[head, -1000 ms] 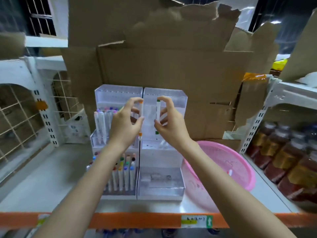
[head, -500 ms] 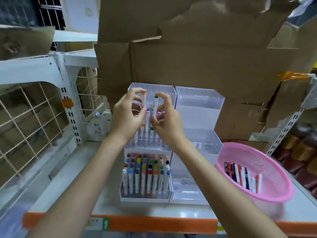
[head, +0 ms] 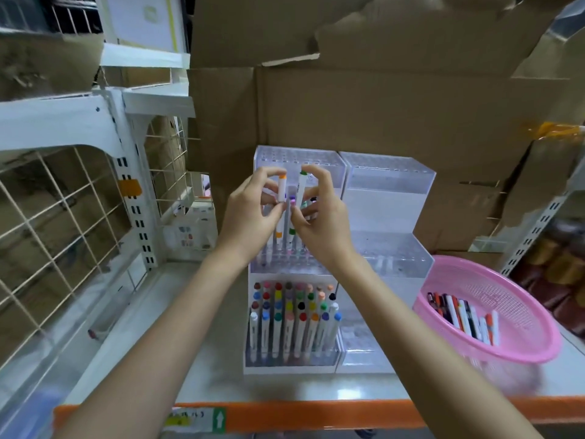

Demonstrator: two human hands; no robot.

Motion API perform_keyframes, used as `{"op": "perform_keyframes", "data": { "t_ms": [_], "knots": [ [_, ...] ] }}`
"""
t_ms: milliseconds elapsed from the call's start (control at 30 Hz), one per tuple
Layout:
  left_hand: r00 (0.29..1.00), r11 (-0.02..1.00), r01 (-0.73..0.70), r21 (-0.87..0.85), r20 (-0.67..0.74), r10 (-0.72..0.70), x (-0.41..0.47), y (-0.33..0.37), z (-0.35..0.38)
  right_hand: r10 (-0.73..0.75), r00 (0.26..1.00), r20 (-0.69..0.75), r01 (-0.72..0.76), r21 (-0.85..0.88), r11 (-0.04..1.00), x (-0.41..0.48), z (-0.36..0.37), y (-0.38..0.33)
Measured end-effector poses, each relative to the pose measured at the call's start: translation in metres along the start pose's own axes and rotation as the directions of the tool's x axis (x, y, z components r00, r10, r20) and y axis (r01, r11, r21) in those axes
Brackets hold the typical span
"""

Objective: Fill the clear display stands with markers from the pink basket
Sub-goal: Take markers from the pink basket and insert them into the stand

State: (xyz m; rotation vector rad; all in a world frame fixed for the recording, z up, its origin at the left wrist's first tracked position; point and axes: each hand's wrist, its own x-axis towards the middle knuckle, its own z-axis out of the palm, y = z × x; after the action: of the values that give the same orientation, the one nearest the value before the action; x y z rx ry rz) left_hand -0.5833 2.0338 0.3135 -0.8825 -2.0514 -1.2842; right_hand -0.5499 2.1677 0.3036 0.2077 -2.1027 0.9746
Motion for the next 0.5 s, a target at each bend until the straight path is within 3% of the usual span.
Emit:
{"op": "perform_keyframes", "data": {
  "t_ms": [500],
  "knots": [
    [0.998,0.998,0.064,0.013,0.009,-0.064,0.0015,-0.0037,0.0006,0.017,0.999,0.034,-0.016,-0.035,0.999,-0.0059,0.0034,0.0023]
  ]
}}
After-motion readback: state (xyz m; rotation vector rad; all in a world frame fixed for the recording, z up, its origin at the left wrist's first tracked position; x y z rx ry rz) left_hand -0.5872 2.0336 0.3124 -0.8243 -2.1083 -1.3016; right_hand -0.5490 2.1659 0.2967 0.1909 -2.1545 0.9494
